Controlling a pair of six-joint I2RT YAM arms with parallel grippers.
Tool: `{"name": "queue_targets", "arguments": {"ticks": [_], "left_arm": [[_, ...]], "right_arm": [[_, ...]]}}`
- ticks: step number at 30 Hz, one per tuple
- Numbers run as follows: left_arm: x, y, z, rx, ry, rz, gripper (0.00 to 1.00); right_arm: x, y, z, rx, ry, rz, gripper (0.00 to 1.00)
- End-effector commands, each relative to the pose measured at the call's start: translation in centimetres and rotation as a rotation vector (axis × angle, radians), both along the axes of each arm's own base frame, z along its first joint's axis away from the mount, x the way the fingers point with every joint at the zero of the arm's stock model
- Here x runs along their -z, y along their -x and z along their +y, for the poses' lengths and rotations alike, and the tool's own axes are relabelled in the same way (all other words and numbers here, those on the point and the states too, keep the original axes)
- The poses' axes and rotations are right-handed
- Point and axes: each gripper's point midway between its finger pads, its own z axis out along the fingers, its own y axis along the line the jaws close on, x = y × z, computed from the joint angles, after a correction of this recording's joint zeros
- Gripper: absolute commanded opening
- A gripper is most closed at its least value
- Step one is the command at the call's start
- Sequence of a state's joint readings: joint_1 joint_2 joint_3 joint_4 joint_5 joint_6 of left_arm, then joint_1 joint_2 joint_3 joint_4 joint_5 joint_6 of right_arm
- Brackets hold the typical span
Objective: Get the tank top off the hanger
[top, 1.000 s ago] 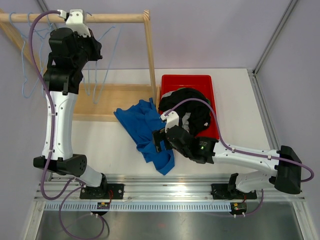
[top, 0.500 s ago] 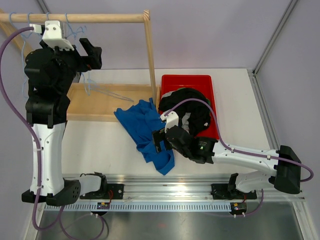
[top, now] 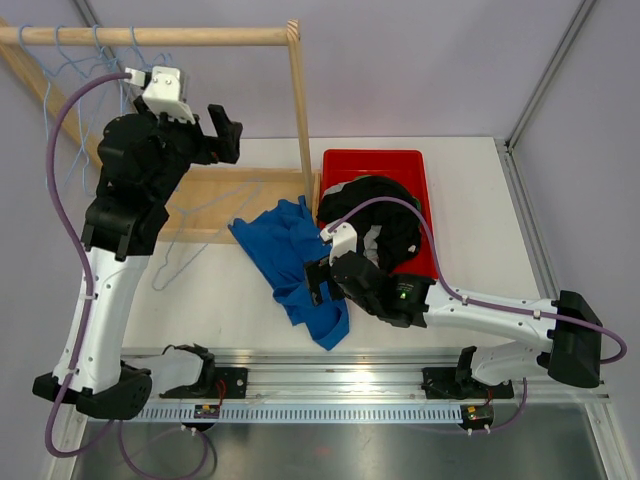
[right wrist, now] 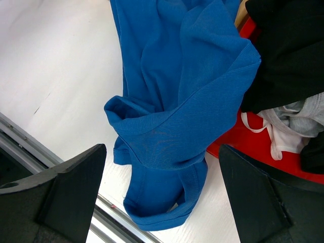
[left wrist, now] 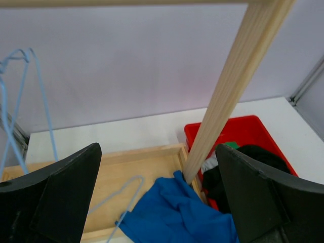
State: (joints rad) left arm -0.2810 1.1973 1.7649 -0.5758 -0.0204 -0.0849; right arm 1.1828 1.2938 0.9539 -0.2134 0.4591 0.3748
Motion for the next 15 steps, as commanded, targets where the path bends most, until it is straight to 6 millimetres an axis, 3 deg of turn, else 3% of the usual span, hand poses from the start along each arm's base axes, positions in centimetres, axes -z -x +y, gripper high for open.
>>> {"name": "queue_targets", "arguments": {"ticks": [1,8,15], "left_arm": [[-0.6,1.2,0.2,-0.022,-0.030,-0.057,0.99],[4.3,3.4,-2.0,0.064,-0.083,0.030,0.99],[14.0,5.3,-2.9,0.096,-0.230,0.213,0.99]], "right_arm": [[-1.0,-0.5,0.6,0.021,-0.041,-0.009,0.99],[-1.0,-0.5,0.6,0.023,-0.043,-0.011,0.99],[-0.7,-0.3,0.3,0.020,-0.051,-0.009,0.99]]}}
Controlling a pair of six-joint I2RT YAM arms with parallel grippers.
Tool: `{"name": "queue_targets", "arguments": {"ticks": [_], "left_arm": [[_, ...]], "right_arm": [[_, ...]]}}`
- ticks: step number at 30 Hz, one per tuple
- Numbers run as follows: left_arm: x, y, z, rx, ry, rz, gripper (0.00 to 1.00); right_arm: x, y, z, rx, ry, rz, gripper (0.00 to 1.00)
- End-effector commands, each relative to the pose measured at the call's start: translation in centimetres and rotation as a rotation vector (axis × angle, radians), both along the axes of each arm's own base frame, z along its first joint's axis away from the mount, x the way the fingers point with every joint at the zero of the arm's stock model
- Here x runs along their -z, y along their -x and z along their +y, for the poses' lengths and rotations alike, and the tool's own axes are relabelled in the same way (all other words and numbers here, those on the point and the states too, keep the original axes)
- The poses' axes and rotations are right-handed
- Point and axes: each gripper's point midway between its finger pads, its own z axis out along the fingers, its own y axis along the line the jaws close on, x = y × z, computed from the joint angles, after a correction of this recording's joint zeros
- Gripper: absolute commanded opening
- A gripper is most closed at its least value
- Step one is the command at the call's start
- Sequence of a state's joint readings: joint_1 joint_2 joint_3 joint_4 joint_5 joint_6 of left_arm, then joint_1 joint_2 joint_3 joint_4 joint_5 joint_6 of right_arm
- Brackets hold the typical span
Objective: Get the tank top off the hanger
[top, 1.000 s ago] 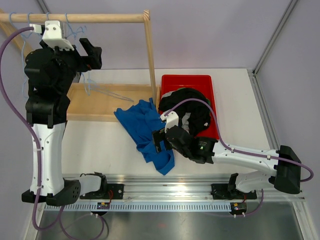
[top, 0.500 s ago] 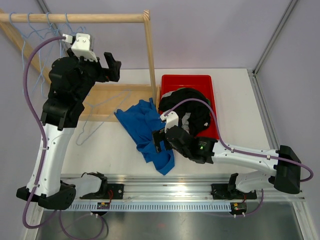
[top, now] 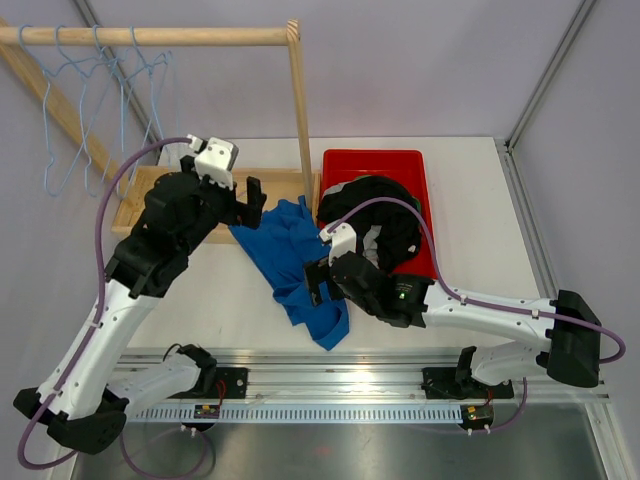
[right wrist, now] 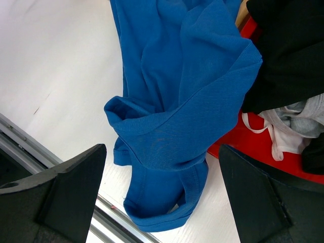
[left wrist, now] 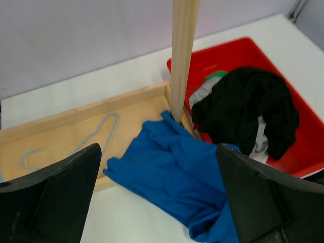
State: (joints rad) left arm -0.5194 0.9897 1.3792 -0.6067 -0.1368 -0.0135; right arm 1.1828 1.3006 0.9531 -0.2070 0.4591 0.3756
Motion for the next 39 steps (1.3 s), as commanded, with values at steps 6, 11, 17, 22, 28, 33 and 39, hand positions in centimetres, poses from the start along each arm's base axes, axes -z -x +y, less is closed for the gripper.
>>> {"name": "queue_targets", "arguments": {"ticks": [6,11,17,22,28,33,39], "left_arm": [[9.1,0.8,0.7,0.000,-0.147,0.180,0.99],[13.8,-0.2,0.9,-0.029,-0.225,0.296,0.99],[17.6,-2.6,1.7,-0.031,-0.198,0.439,0.99],[20.0,-5.2,4.6,-0.120,-0.185,0.514,0.99],[22.1,-7.0,8.0,-0.218,-0.165,0.573,0.96],[23.6,-7.9,11.8,-0.331,-0.137,0.602,0.94],[25.5,-8.6,15.6,-0.439,-0.113,0.637,0.93]], "right_arm": [[-1.0,0.1,-0.2,0.015,-0.066,-0.012,1.00],[-1.1,0.3,-0.6,0.011,-0.085,-0.014,0.99],[-1.4,0.5,-1.3,0.010,-0.096,-0.021,1.00],[-2.0,0.9,-1.7,-0.004,-0.120,-0.031,0.99],[-2.5,1.1,-2.1,-0.015,-0.131,-0.040,1.00],[-3.1,1.5,-2.7,-0.024,-0.149,-0.048,0.99],[-3.6,1.9,-3.4,-0.032,-0.171,-0.059,0.99]]}}
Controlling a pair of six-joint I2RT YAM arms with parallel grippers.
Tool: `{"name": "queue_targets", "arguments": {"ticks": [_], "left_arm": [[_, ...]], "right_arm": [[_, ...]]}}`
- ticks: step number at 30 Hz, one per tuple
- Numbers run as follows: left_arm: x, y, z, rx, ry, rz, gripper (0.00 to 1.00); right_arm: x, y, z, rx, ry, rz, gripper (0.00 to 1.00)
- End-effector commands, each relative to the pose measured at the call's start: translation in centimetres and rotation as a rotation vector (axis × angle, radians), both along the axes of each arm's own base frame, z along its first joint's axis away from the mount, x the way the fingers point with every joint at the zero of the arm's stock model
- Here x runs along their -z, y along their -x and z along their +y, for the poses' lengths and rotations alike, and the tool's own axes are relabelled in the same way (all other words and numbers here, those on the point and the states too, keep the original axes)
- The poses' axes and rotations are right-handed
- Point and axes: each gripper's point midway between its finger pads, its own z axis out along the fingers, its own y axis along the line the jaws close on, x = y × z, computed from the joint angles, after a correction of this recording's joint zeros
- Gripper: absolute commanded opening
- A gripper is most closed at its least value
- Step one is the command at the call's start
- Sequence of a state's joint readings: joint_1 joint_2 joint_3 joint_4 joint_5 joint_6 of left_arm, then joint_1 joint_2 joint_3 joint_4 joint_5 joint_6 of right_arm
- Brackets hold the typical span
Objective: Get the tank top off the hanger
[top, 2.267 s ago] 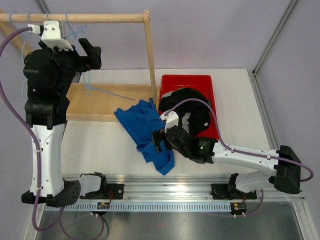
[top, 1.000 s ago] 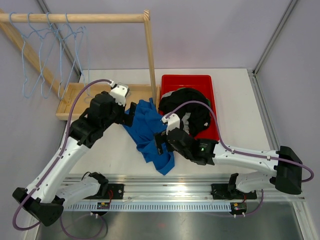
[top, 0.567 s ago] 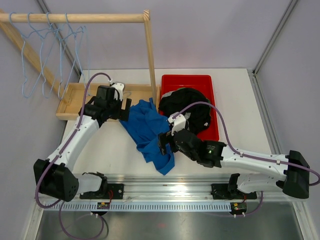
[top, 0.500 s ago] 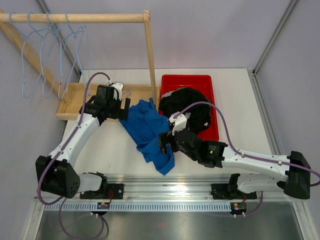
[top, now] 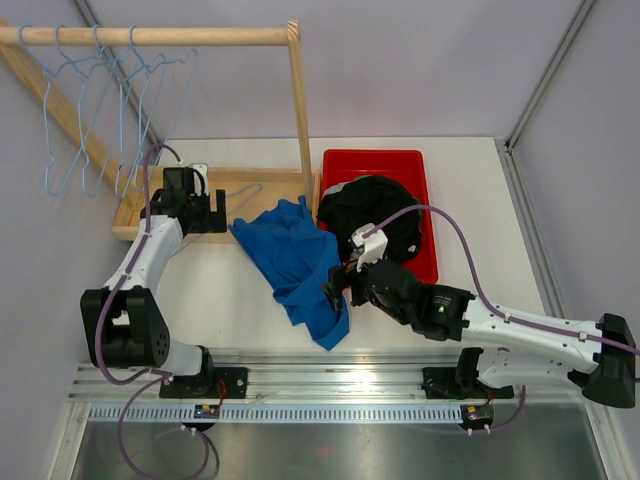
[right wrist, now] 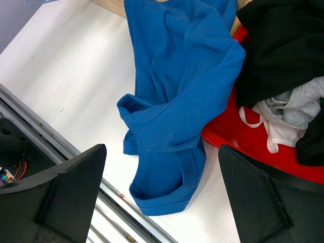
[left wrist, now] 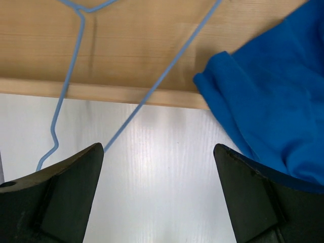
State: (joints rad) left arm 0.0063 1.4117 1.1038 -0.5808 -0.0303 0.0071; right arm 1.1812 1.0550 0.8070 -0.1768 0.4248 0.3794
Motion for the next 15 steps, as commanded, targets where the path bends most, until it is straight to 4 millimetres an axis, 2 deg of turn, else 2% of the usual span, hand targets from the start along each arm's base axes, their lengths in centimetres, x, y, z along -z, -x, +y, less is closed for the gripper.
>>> {"name": "queue_targets", "arguments": {"ticks": [1,6,9,15], "left_arm": [[0.6,-1.4,1.7,-0.050,-0.005,-0.027,0.93],[2.1,-2.2,4.4,-0.124,-0.029,-0.005,0.91],[2.0,-2.8,6.3,-0.169,-0.023,-0.028,0.90],[3.0,-4.7,8.0,-0.222,-0.007,-0.019,0.90]], "right_arm": [[-1.4,0.0,-0.2,-0.002,-0.047,-0.029,1.00],[-0.9,0.1,-0.8,0.004,-0.047,-0.026,1.00],[-0.8,0.2,-1.0,0.004,-0.049,-0.027,1.00],[-0.5,0.2,-1.3,0.009,-0.039,-0.032,0.99]]}}
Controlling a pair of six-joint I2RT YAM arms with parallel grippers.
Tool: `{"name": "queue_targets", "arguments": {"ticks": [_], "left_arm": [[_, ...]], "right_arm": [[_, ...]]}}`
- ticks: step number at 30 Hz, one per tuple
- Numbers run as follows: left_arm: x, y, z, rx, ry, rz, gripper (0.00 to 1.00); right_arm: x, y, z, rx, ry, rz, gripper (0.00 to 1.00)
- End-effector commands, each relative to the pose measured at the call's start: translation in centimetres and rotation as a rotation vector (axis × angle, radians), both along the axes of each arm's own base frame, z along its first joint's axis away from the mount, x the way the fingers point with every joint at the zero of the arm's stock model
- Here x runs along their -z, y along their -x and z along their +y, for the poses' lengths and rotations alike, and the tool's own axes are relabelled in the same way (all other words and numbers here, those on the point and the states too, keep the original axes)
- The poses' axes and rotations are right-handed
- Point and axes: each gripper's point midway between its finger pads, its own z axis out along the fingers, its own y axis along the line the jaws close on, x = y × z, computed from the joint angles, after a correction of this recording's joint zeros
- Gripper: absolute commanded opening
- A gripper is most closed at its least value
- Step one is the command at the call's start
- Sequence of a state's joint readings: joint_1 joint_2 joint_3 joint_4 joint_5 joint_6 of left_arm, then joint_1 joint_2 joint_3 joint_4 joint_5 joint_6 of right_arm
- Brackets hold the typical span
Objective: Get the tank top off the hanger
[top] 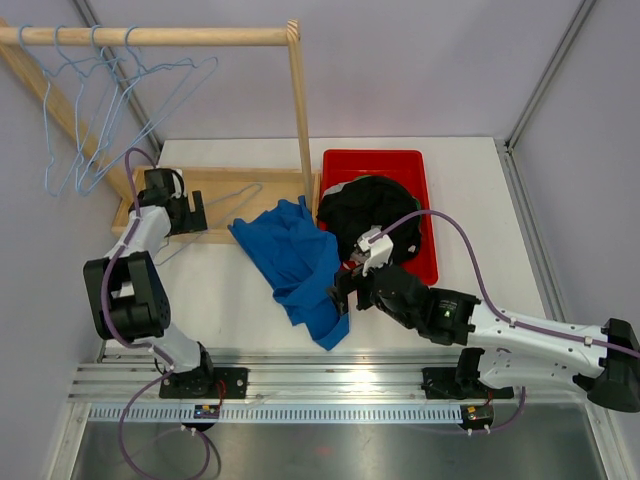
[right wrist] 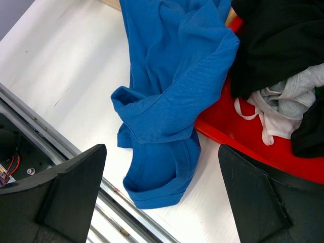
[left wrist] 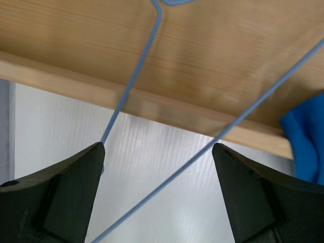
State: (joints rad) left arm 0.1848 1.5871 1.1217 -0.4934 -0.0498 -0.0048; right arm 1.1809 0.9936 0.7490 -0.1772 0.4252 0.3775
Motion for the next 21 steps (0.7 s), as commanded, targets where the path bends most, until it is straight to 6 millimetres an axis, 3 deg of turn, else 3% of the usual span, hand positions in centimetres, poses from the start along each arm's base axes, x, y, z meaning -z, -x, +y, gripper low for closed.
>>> {"name": "queue_targets", "arguments": {"ticks": [1,7,13,17,18,21], "left_arm": [[-1.4,-3.2,1.2,-0.028,-0.020,-0.086,0.90],[-0.4,-4.4,3.1,-0.066,-0.021,-0.072,0.88],[0.2,-4.4,5.3,-0.133,-0.023,-0.060,0.76],[0.6,-4.3,5.6,-0.145,-0.026,-0.047,0.61],[0.7,-4.2,5.7,-0.150,-0.027,-0.040,0.51],[1.1,-3.9,5.6,-0.151,-0.027,-0.025,0.37]], "right_arm": [[-1.2,-0.3,-0.1,0.011,-0.038,-0.031,1.00],[-0.3,-0.6,-0.4,0.028,-0.016,-0.029,0.99],[0.3,-0.5,0.2,0.014,-0.007,-0.020,0.99],[0.6,-0.6,0.2,0.018,-0.003,-0.017,0.99],[0.6,-0.6,0.2,0.019,-0.001,-0.017,1.00],[0.6,-0.6,0.2,0.019,-0.004,-0.018,0.99]]}}
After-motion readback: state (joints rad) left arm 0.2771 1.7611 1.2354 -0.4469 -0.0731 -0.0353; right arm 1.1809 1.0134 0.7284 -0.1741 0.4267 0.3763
